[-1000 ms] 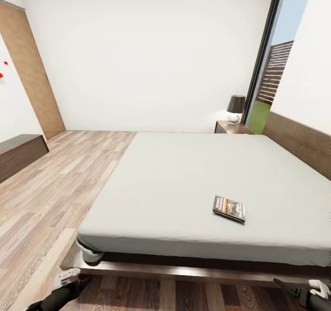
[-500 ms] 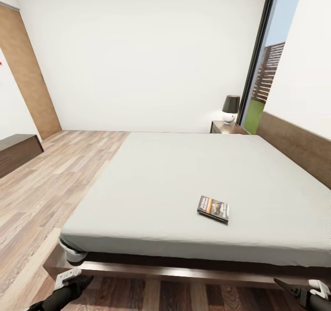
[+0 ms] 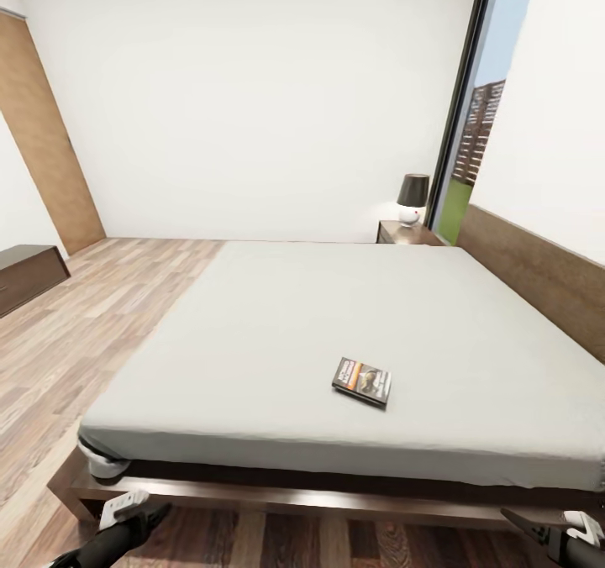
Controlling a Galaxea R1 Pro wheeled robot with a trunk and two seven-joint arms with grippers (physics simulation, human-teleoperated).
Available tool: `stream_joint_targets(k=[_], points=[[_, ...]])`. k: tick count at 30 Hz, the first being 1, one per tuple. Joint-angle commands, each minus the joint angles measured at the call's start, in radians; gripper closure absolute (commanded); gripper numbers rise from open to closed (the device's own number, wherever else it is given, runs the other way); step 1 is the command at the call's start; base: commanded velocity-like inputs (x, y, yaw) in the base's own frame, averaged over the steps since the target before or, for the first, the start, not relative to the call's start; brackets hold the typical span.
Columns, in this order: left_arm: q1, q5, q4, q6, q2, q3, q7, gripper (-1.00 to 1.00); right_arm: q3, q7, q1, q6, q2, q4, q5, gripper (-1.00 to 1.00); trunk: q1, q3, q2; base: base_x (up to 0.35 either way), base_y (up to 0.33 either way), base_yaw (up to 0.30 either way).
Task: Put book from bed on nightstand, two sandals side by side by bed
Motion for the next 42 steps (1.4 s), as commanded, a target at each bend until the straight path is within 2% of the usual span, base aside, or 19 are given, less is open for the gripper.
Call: stream_joint_targets(k=[1,11,30,42], points=[[-0.001,-0.01,-0.001,0.001,0.0,0.009,-0.006,-1.0,-0.008,0.003,0.0,0.01,0.0,0.0,0.003,-1.0,0.0,-0.001,0.0,0.0,-0.287,0.0],[-0.001,-0.01,-0.001,0.001,0.0,0.009,-0.006,-1.0,-0.008,0.003,0.0,0.01,0.0,0.0,0.004,-1.0,0.0,-0.001,0.0,0.0,-0.241,0.0],[-0.001,-0.01,-0.001,0.001,0.0,0.009,-0.009,-1.0,-0.008,0.003,0.0,0.01,0.0,0.0,0.003,-1.0,0.0,-0.001,0.0,0.0,-0.008,0.0],[-0.001,-0.011,-0.001,0.002,0.0,0.009,-0.008,-1.0,-0.008,0.003,0.0,0.01,0.0,0.0,0.003,-1.0,-0.046,0.037,0.084,0.0,0.0,0.0]])
